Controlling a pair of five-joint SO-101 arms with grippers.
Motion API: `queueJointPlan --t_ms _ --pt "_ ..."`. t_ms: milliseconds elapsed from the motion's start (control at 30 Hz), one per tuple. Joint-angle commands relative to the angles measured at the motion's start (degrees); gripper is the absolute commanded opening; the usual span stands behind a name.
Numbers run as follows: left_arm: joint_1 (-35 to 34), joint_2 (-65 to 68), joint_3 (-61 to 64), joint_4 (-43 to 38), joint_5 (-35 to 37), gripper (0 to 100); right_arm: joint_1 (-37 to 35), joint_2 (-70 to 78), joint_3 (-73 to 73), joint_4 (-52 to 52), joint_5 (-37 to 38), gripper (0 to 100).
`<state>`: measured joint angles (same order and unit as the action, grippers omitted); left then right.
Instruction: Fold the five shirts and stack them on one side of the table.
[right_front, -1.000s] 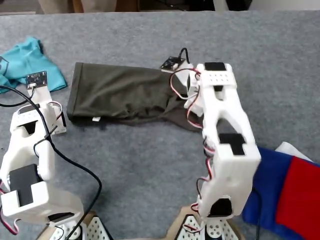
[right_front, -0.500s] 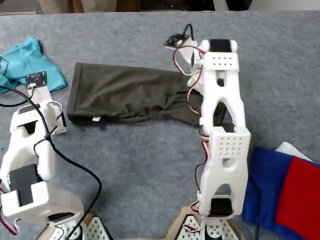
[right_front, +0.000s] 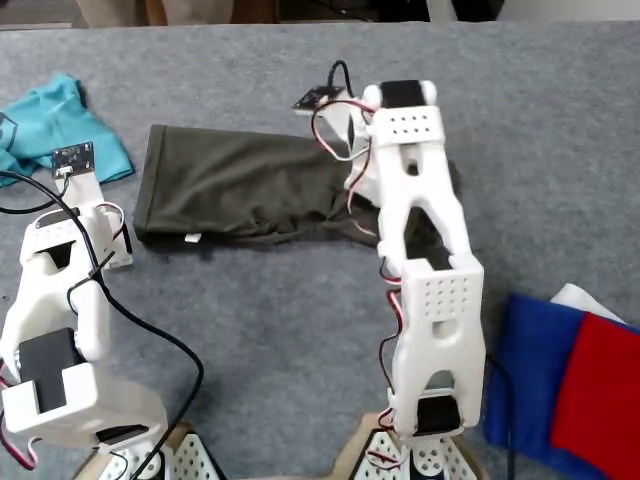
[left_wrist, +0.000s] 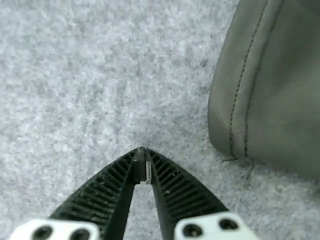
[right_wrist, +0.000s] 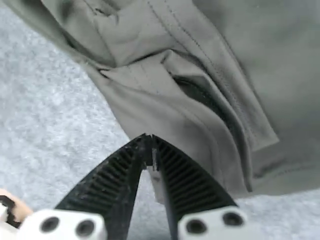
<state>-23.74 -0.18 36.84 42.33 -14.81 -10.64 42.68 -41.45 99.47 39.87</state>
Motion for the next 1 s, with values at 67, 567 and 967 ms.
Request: queueJointPlan --t_ms 67,567,967 --pt "0.53 -0.48 0.0 -0.62 -0.35 2 -0.4 -4.44 6.64 -7.82 -2.64 0.5" --pt "0.7 -0.4 0.0 -0.62 -0.18 2 -5.05 9.54 -1.54 -21.63 -5.45 0.7" --pt "0.79 -0.92 -1.23 -0.18 0.0 7 -1.27 10.15 -30.37 1.23 -8.0 0.5"
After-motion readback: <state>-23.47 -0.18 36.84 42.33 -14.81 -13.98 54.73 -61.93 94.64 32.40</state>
